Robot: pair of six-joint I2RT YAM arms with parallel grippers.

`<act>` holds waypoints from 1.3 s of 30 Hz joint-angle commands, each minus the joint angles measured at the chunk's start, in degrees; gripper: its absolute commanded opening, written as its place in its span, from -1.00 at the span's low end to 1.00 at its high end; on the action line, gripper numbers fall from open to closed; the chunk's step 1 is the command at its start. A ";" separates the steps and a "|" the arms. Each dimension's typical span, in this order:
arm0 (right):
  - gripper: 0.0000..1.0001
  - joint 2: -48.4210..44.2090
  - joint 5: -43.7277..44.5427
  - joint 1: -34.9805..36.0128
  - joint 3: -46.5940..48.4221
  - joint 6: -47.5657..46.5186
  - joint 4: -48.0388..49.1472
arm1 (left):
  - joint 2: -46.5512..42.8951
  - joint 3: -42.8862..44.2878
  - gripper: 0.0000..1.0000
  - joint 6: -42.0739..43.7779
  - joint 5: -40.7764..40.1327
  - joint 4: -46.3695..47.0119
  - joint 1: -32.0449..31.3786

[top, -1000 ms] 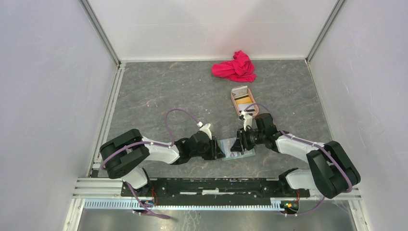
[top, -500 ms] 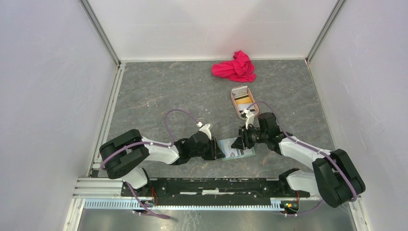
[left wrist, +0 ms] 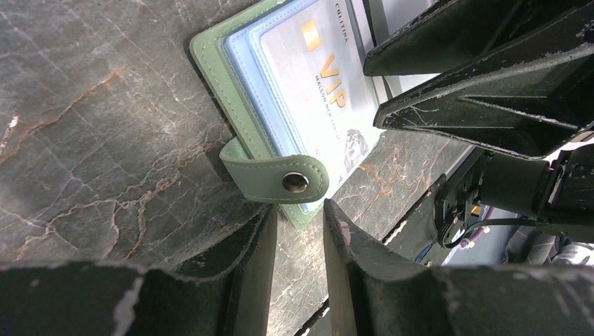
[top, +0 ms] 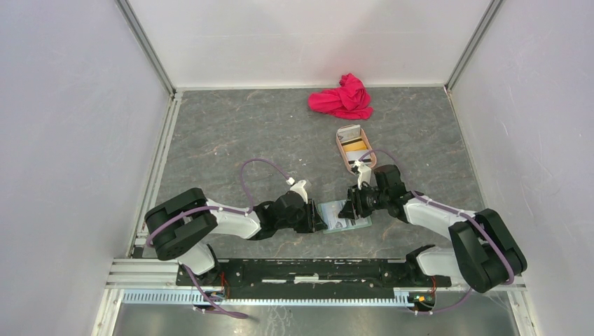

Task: Put the credit cards into the card holder
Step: Insert the credit card into the card holder.

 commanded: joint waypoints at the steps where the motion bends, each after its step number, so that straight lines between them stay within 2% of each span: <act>1: -0.09 0.40 1.24 -0.02 0.61 -0.29 0.05 | -0.07 -1.51 -0.23 1.86 0.23 -2.63 -0.48; 12: -0.10 2.38 -5.29 -0.06 0.25 2.76 3.87 | -0.09 -1.51 -0.23 1.91 0.38 -2.47 -0.47; 16: -0.11 1.08 -4.56 0.01 0.18 1.56 3.49 | -0.63 -1.87 -0.23 2.08 0.35 -1.95 -0.49; 21: 0.01 -3.48 -0.44 -0.05 4.29 -12.02 -3.73 | -7.24 -6.33 -0.22 1.62 -0.88 2.44 -0.45; 26: 0.13 -11.46 -3.39 -0.55 5.96 -31.91 -9.57 | -18.85 -10.13 -0.18 2.05 -2.69 3.61 -0.46; 27: 0.13 -12.45 -4.15 -0.64 6.68 -34.95 -10.84 | -21.19 -10.54 -0.16 2.24 -2.77 4.03 -0.50; 29: 0.11 -12.84 -5.13 -0.81 9.47 -41.61 -14.83 | -25.07 -11.09 0.04 2.18 -2.11 6.07 -0.49; 30: 0.05 -12.47 -4.62 -0.92 11.45 -44.90 -16.65 | -26.30 -11.16 0.15 1.99 -1.51 7.51 -0.46; 32: -0.21 -10.62 -3.88 -1.93 14.49 -48.38 -19.29 | -27.42 -11.02 0.32 1.25 -0.35 10.79 -0.50; 33: -0.40 -9.13 -4.79 -2.67 15.78 -49.45 -20.23 | -27.10 -11.08 0.37 0.62 0.35 13.58 -0.50; 35: -0.62 -5.32 -9.35 -4.49 17.22 -49.83 -21.22 | -25.56 -10.98 0.38 -0.81 0.68 16.95 -0.50; 37: -0.71 -1.58 -15.17 -5.94 17.08 -49.25 -21.21 | -23.34 -10.12 0.37 -2.17 0.51 18.17 -0.50; 39: -0.76 1.09 -16.15 -6.78 17.51 -51.22 -24.50 | -20.88 -9.00 0.34 -3.36 0.04 19.27 -0.42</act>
